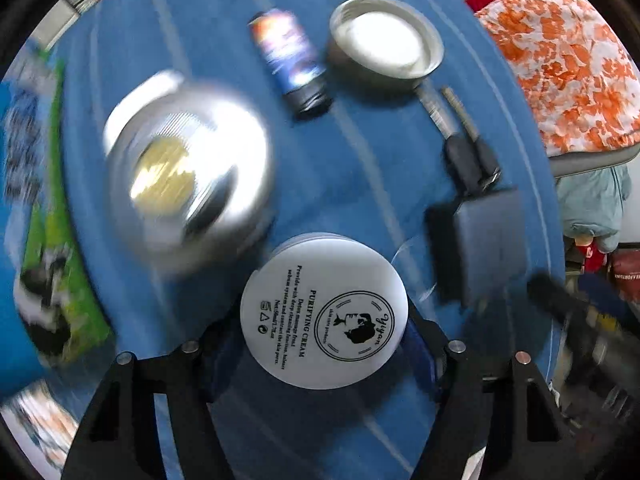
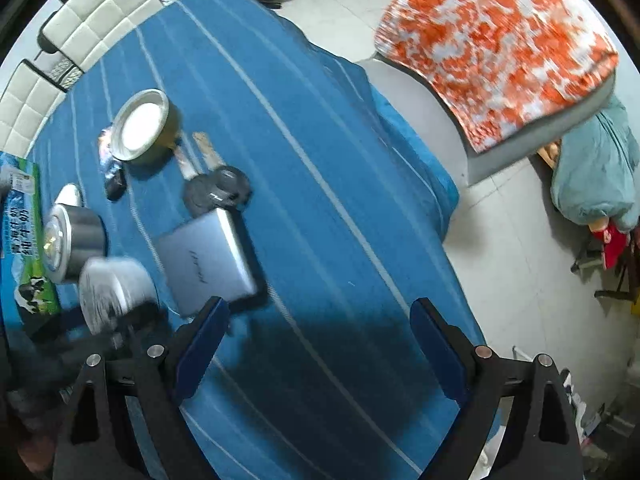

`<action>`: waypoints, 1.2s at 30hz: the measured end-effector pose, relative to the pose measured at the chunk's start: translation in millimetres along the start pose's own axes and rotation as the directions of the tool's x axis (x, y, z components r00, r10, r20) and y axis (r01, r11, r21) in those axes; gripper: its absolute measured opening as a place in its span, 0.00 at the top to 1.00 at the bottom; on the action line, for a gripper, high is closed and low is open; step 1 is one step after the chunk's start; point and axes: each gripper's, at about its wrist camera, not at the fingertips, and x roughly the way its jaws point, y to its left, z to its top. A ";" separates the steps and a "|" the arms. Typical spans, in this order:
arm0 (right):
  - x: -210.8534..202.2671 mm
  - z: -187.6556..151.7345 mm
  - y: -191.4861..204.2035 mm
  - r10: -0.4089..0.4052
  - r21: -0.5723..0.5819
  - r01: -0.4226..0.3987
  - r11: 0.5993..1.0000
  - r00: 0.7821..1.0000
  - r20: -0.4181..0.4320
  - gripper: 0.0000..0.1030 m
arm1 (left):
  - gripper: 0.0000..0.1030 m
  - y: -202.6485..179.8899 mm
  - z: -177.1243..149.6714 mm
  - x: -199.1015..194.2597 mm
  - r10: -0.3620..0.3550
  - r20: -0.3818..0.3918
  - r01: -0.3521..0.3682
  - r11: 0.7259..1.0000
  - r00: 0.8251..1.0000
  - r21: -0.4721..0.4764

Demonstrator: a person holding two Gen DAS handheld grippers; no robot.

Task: Organize rigid objects
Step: 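Grasp the white cream jar with the left gripper while the right grasps the grey power bank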

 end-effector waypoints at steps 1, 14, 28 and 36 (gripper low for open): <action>0.8 1.7 5.4 0.006 -0.010 -0.006 1.000 1.000 0.001 0.08 | 0.34 6.6 -9.7 0.1 0.008 -0.004 -0.009 1.000 1.000 -0.006; 44.6 28.4 74.8 0.000 -0.126 -0.008 0.992 0.998 -0.062 0.35 | 0.31 22.0 -29.4 10.3 0.023 0.001 -0.023 0.996 1.000 -0.090; 40.8 1.8 57.8 0.001 -0.131 -0.017 0.991 0.993 -0.116 0.37 | 0.09 -0.2 -24.8 29.2 0.058 -0.003 -0.059 0.997 0.998 -0.044; 44.5 9.7 62.1 -0.030 -0.144 0.013 0.990 0.993 -0.111 0.36 | 0.17 -13.2 -13.8 28.5 0.099 0.029 -0.099 0.995 0.995 -0.010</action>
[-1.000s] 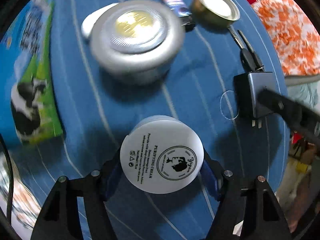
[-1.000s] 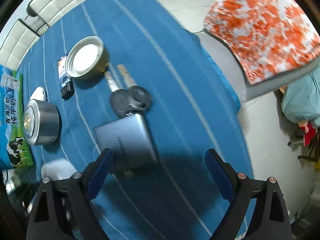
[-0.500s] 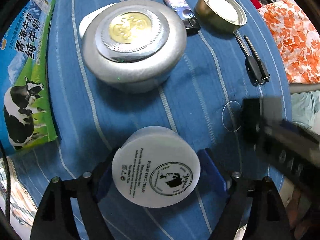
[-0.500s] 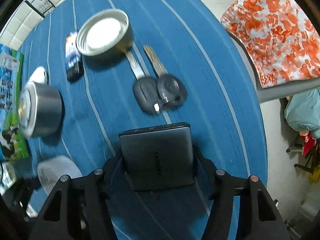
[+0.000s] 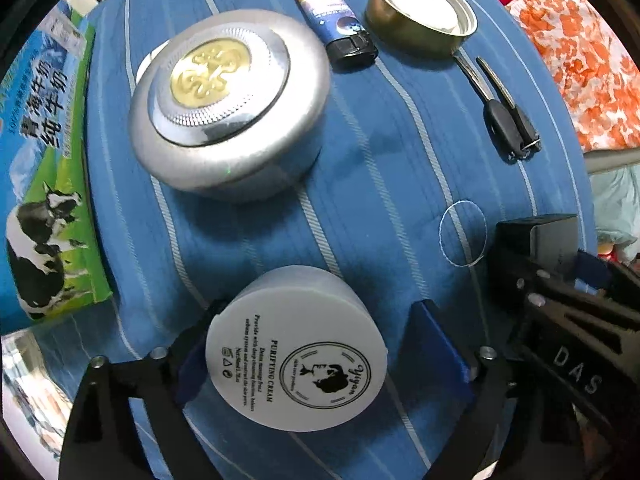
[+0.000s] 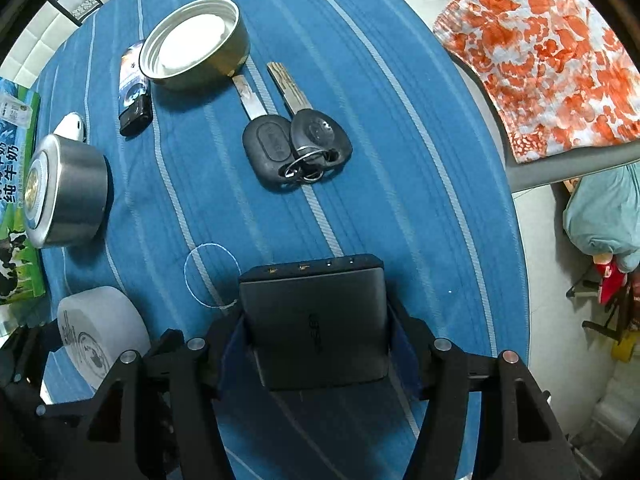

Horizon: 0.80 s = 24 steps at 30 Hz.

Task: Organize rigid objects
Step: 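Grasp the white cream jar with the left gripper while the right grasps the grey power bank, then lower the cream jar and power bank into the blue box and open both grippers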

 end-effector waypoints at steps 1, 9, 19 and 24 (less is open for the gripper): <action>0.5 1.0 -0.3 -0.003 -0.001 0.003 1.000 1.000 0.000 0.36 | 0.24 -5.6 8.9 -0.5 0.012 0.007 -0.012 1.000 1.000 0.008; -0.5 5.6 6.6 -0.033 -0.023 0.032 0.999 0.999 -0.014 0.38 | 0.35 -9.8 9.5 -5.0 0.004 0.015 -0.004 1.000 1.000 -0.004; -10.9 -1.9 18.6 -0.073 -0.067 0.075 0.995 0.997 0.037 0.40 | 0.36 15.9 -8.3 -21.5 -0.022 0.021 0.022 1.000 1.000 -0.009; -26.6 -5.3 17.7 -0.064 -0.073 0.069 0.995 0.995 0.075 0.40 | 0.36 23.9 -14.3 -46.3 -0.038 0.049 0.039 0.999 0.998 -0.011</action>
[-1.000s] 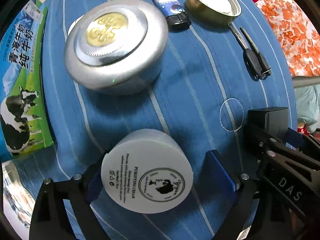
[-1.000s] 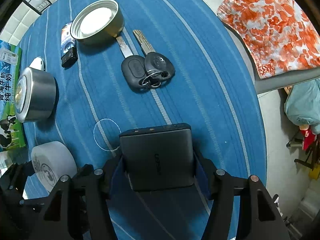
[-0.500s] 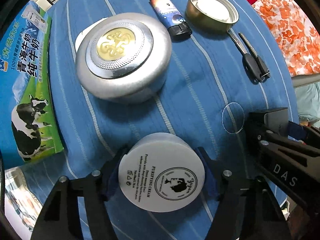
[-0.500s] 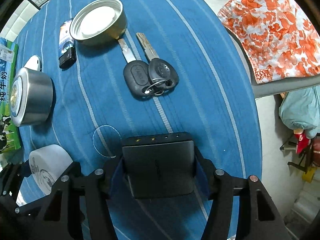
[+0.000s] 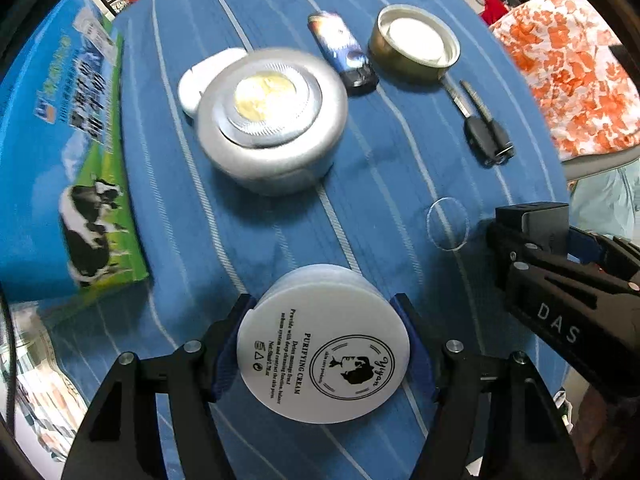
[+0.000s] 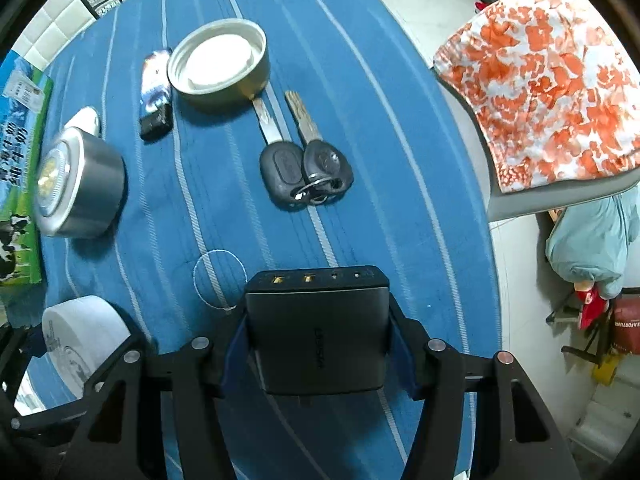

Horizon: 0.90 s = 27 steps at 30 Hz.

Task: Organize rigid objects
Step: 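Lower the cream jar and power bank into the blue box and open both grippers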

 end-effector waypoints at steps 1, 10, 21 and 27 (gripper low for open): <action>-5.0 -0.7 0.0 0.002 -0.001 -0.002 1.000 1.000 0.009 0.40 | 0.36 1.2 -0.7 -6.0 -0.002 0.011 0.002 1.000 1.000 0.003; -48.7 1.3 -3.2 0.052 0.003 -0.052 0.999 0.996 0.073 0.40 | 0.36 19.1 3.6 -60.7 -0.038 0.116 0.039 0.999 0.993 0.001; -135.3 0.9 43.7 0.127 -0.109 -0.107 0.988 0.973 0.194 0.40 | 0.35 66.4 -4.8 -146.1 -0.030 0.288 0.043 0.998 0.957 -0.041; -178.6 -2.7 100.6 0.213 -0.197 -0.167 0.966 0.947 0.241 0.40 | 0.36 113.2 -13.5 -177.9 0.020 0.353 0.024 0.992 0.935 -0.121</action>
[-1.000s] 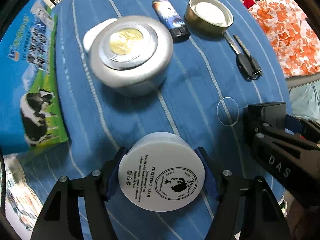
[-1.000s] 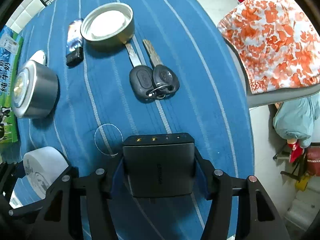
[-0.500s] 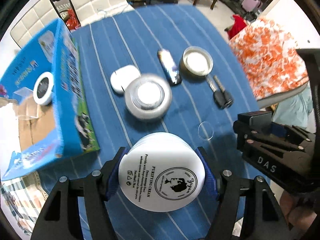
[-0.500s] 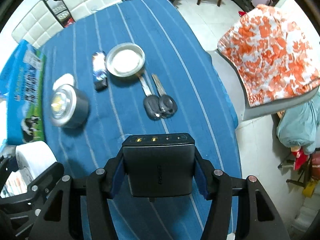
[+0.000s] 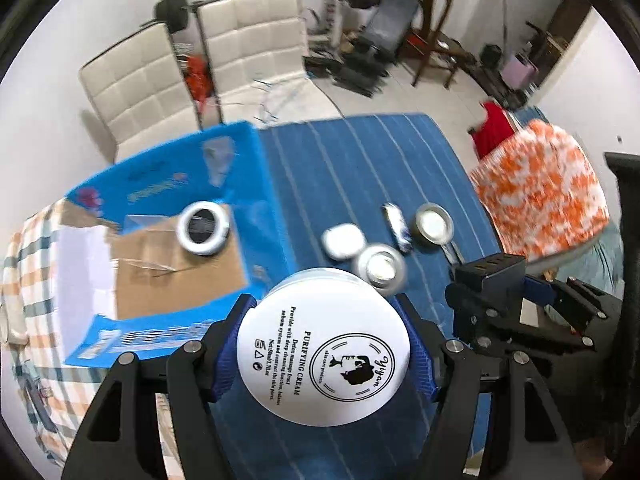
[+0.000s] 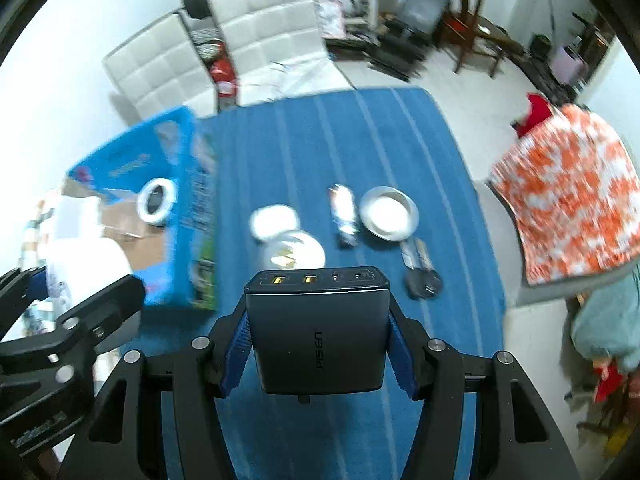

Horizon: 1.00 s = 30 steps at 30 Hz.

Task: Organize rigid objects
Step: 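Lower the cream jar and power bank into the blue box and open both grippers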

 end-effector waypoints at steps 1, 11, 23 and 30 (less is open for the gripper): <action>-3.4 2.3 10.6 0.010 -0.010 -0.010 1.000 1.000 0.008 0.40 | 0.35 7.8 1.1 -3.8 0.009 0.007 -0.009 1.000 1.000 -0.010; -1.7 24.2 115.1 0.095 -0.098 -0.093 0.991 0.995 0.013 0.40 | 0.35 125.5 -0.1 -31.5 0.071 0.039 -0.063 0.982 0.997 -0.180; 107.1 50.4 206.2 0.028 -0.117 -0.040 0.992 0.995 -0.097 0.40 | 0.35 258.1 16.3 61.0 0.169 -0.112 -0.195 0.936 0.979 -0.292; 165.1 47.4 221.0 -0.056 -0.127 0.034 0.991 0.983 -0.173 0.40 | 0.35 282.9 31.8 113.3 0.190 -0.192 -0.236 0.938 0.963 -0.254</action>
